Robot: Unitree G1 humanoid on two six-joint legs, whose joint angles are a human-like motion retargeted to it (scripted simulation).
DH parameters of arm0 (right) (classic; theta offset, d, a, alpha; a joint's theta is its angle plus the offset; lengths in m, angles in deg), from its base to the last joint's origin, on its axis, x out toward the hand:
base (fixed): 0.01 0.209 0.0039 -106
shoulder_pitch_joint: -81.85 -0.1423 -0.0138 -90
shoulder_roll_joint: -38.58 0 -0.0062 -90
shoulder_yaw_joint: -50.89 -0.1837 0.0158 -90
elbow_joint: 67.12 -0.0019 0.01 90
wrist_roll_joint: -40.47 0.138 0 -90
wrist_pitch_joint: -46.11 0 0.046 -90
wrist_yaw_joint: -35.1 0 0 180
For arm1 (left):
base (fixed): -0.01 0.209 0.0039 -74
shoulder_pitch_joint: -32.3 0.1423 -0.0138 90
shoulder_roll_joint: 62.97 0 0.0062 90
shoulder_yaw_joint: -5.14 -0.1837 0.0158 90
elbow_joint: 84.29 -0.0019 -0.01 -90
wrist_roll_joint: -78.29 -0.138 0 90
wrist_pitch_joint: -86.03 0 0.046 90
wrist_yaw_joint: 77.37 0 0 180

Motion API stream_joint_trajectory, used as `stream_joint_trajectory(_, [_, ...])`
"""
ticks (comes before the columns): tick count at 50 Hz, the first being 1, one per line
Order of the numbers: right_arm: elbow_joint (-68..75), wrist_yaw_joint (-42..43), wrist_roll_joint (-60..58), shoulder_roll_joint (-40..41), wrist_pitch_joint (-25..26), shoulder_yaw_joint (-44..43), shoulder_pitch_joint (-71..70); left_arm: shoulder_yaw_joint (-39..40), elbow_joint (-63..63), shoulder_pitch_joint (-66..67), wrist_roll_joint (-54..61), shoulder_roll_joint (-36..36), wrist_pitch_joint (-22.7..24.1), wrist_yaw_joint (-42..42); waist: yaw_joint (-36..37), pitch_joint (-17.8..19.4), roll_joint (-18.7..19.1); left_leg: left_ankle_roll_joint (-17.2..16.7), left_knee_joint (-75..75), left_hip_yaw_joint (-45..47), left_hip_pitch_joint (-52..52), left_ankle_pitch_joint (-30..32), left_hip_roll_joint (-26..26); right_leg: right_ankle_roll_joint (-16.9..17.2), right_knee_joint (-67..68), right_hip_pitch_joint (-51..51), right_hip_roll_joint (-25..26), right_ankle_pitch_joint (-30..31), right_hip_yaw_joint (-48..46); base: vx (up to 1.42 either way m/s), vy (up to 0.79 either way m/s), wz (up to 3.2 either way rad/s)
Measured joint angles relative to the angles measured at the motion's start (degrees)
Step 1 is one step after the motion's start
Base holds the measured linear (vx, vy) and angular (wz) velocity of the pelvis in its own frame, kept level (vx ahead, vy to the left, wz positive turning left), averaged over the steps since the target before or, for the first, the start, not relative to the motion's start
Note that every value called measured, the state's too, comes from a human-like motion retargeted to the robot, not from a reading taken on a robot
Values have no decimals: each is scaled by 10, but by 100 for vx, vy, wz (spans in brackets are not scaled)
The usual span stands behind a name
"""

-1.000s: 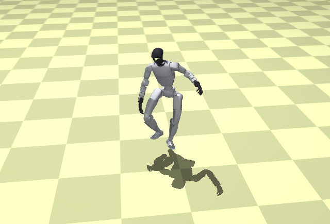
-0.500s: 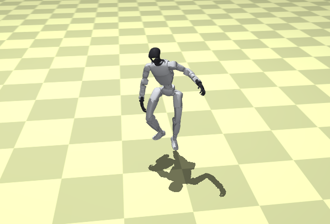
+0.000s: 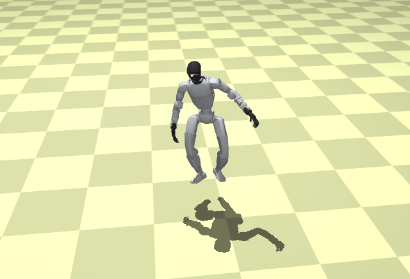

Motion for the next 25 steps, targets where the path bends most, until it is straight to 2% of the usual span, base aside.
stream_joint_trajectory(7, [0, 11, -5, 4, -8, -11, 27, -94, -63, -38, -41, 42, -3, 8, -16, -4, -13, -5, -136, 5, 64, 2, -43, 18, -79, 81, 6, 28, -33, 8, 4, 40])
stream_joint_trajectory(15, [-12, 32, -17, 11, -18, -8, 41, -181, -170, -47, -84, 107, -20, 35, -41, -21, -31, -7, -242, -1, 133, 16, -79, 28, -99, 132, -2, 31, -53, 7, 7, 29])
stream_joint_trajectory(25, [-9, 27, -44, 35, -18, 3, 43, -264, -274, -66, -132, 171, -33, 83, -55, -13, -52, -10, -353, -14, 230, 58, -123, 37, -108, 197, -16, 41, -56, 4, 6, 22])
